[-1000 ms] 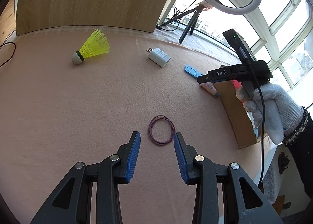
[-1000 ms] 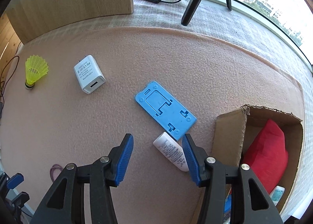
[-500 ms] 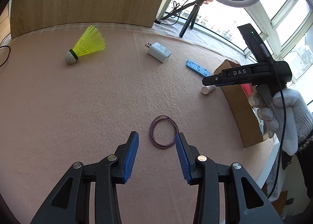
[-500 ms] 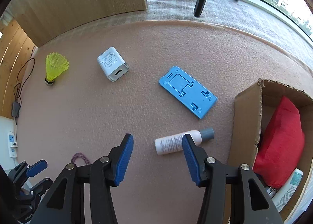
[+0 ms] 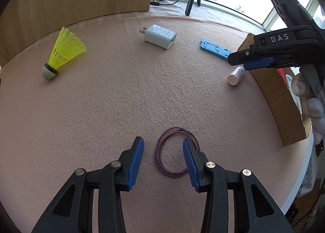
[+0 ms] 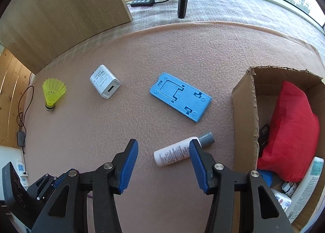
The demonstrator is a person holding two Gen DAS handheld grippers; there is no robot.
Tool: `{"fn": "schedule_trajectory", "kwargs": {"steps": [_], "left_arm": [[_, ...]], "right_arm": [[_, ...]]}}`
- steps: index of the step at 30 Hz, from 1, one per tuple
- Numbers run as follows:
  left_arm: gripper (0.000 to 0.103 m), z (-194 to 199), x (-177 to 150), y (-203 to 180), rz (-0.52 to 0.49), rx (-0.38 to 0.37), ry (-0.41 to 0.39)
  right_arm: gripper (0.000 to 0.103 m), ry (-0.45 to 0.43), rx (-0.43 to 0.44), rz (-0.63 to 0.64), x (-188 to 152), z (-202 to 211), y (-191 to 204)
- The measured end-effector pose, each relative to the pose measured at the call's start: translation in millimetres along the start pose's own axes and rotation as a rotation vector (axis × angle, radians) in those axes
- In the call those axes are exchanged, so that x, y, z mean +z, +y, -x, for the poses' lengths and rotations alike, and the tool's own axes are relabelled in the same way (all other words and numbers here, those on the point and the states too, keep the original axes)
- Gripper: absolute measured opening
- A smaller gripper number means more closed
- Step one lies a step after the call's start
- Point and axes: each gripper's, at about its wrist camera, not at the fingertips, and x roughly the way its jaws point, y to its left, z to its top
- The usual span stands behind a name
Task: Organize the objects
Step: 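Move the open right tool to the white grey-capped bottle while the left tool moves to the purple cable, then close the right tool on the white bottle while the left tool closes on the purple cable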
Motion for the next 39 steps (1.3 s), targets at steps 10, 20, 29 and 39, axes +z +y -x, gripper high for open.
{"fn": "schedule_trajectory", "kwargs": {"steps": [10,20,29,39], "left_arm": [[0.024,-1.7,2.9,12.2,-0.028,0.087,-0.029],[0.024,8.6,-8.6,45.5,0.014,0.107,-0.048],[0.017,18.0,-22.4,64.1,0.059,0.059,-0.066],[0.004,21.4,-27.3,77.7,0.134,0.009,-0.071]], "right_arm": [[0.048,-0.007,-0.022,-0.130,-4.7,-4.3,-7.3],[0.048,0.027,-0.095,-0.170,1.5,-23.3,-4.3],[0.048,0.008,-0.133,-0.115,2.6,-29.8,10.4],[0.018,-0.017,-0.074,0.017,-27.0,-26.2,34.5]]}}
